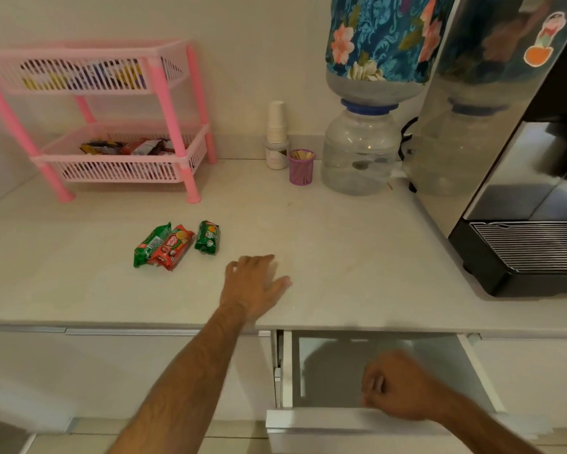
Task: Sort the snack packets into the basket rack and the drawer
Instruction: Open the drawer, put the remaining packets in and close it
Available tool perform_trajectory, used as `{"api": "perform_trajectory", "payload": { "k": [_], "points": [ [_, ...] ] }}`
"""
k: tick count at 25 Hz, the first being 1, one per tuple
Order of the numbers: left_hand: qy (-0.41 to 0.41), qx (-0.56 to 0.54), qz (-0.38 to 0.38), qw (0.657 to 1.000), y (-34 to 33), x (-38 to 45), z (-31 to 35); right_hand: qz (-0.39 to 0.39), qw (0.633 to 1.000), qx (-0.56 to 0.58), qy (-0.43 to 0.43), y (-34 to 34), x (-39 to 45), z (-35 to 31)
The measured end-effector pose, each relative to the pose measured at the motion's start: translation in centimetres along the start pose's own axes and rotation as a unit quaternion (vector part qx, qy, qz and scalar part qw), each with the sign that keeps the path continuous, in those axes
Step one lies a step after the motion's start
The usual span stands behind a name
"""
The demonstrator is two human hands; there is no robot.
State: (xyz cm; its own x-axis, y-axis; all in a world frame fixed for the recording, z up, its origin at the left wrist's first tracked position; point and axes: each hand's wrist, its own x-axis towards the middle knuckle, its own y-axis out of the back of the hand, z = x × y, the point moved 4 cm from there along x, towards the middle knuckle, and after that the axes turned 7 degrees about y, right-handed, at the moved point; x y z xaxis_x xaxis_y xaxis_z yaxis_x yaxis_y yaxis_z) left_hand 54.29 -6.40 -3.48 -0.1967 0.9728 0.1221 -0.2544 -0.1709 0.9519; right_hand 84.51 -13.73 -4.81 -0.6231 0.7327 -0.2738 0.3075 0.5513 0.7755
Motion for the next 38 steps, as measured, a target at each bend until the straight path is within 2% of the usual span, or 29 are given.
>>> {"api": "perform_trajectory", "payload": {
  "k": [3, 5, 7, 9, 11, 13, 18, 20, 23, 27, 34, 36, 38],
  "points": [
    [0.057, 0.026, 0.105, 0.992, 4.0, 3.5, -6.8, 0.15, 0.987, 0.027, 0.053, 3.1, 6.0, -5.2],
    [0.108, 0.051, 0.151, 0.981, 6.2, 5.7, -11.2, 0.206, 0.973, 0.039, 0.093, 4.7, 11.6, -9.4],
    [0.202, 0.056, 0.115, 0.971, 7.0, 7.1, -15.3, 0.204, 0.972, 0.051, 0.103, 5.3, 17.7, -13.0],
    [0.295, 0.05, 0.029, 0.954, 6.4, 7.7, -18.6, 0.175, 0.978, 0.041, 0.104, 4.9, 23.4, -15.9],
    [0.334, 0.024, -0.021, 0.942, 5.6, 7.8, -20.5, 0.15, 0.983, 0.019, 0.103, 3.6, 28.0, -18.2],
    [0.318, -0.007, -0.024, 0.948, 5.0, 7.9, -20.7, 0.13, 0.987, -0.011, 0.099, 2.2, 31.2, -19.7],
    [0.26, 0.017, -0.004, 0.966, 4.2, 8.3, -19.5, 0.077, 0.99, -0.068, 0.096, -0.1, 34.8, -20.8],
    [0.25, 0.024, -0.018, 0.968, 4.0, 8.6, -18.9, 0.093, 0.988, -0.074, 0.098, -0.3, 34.7, -20.3],
    [0.224, 0.027, -0.037, 0.974, 3.6, 8.8, -17.4, 0.158, 0.979, -0.065, 0.11, 0.2, 33.1, -18.7],
    [0.181, 0.02, -0.047, 0.982, 2.5, 8.7, -13.7, 0.228, 0.963, -0.09, 0.113, 1.1, 28.3, -14.8],
    [0.106, 0.016, -0.05, 0.993, -0.2, 8.0, -5.7, 0.235, 0.965, -0.087, 0.077, 2.9, 15.2, -5.9],
    [0.091, 0.023, -0.054, 0.994, -0.8, 7.9, -3.8, 0.244, 0.962, -0.075, 0.098, 3.2, 10.9, -4.2],
    [0.078, 0.042, -0.051, 0.995, -1.2, 7.9, -2.5, 0.229, 0.957, -0.084, 0.154, 3.2, 6.9, -3.0]
  ]
}}
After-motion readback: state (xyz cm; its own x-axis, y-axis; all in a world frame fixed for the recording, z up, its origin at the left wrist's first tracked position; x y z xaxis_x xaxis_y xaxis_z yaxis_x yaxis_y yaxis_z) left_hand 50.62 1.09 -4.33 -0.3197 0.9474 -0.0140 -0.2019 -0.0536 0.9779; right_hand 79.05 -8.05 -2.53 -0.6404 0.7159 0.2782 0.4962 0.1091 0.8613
